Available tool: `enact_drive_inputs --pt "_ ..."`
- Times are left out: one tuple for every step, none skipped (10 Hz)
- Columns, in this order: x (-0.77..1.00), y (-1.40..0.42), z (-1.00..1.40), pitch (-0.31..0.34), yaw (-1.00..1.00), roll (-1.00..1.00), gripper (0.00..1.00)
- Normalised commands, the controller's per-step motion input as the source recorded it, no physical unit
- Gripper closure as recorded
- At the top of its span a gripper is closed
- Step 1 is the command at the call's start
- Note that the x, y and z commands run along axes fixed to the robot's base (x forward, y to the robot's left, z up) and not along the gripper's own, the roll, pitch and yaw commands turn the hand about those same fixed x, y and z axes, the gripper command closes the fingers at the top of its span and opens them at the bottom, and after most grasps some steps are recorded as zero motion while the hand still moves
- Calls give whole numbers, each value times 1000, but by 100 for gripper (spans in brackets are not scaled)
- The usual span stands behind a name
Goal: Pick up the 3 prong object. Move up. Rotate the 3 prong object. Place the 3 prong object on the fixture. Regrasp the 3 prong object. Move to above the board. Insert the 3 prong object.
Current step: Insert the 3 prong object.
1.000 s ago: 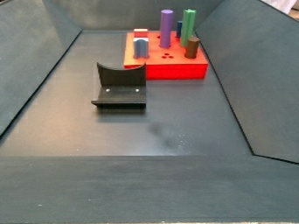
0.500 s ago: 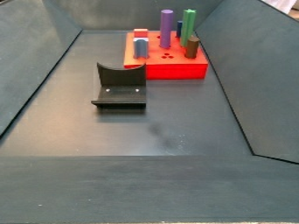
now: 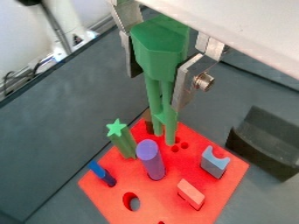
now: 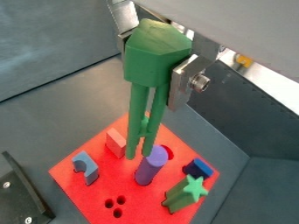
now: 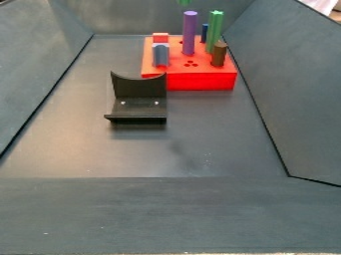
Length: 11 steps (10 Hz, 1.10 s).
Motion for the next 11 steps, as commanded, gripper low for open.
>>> enact_drive_inputs --pt "0 129 -160 -50 -720 -116 100" --pt "0 117 -209 0 -857 0 100" --pt "0 0 -186 -3 -1000 0 100" --pt "0 0 -220 0 -1000 0 100" --pt "0 0 -269 0 -1000 0 100" --pt "0 0 -240 0 -1000 0 100" --pt "0 0 -229 0 -1000 0 100" --pt "0 0 -220 0 -994 0 100" --pt "0 146 -194 -13 -800 -20 100" --pt "-140 426 -237 -60 -351 -197 100" --pt "-174 526 -251 -119 -169 -326 100"
